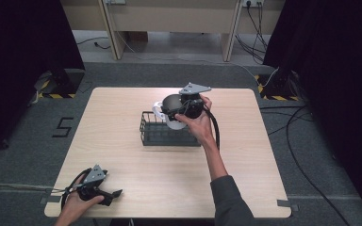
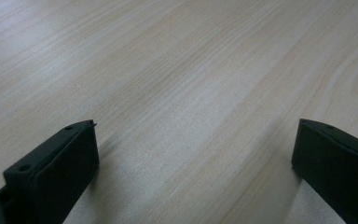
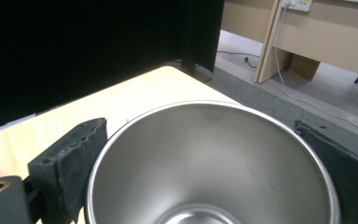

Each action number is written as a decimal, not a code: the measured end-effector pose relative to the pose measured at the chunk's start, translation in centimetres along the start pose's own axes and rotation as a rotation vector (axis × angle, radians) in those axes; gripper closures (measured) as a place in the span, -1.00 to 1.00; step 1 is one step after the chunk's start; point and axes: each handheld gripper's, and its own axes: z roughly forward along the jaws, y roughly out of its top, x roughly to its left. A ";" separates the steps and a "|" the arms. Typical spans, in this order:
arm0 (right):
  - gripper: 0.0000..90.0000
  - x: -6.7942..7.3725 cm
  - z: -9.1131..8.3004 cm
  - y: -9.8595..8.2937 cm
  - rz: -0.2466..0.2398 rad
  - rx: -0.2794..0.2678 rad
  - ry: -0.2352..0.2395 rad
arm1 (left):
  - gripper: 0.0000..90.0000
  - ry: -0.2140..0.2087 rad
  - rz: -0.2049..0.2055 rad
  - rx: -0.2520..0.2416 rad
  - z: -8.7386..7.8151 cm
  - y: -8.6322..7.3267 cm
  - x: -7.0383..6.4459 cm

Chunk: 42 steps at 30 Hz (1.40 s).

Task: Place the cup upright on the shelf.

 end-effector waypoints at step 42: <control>-0.87 -1.2 2.5 -4.5 0.047 0.106 -0.028 | -1.00 -0.003 0.002 0.002 0.0 0.0 0.0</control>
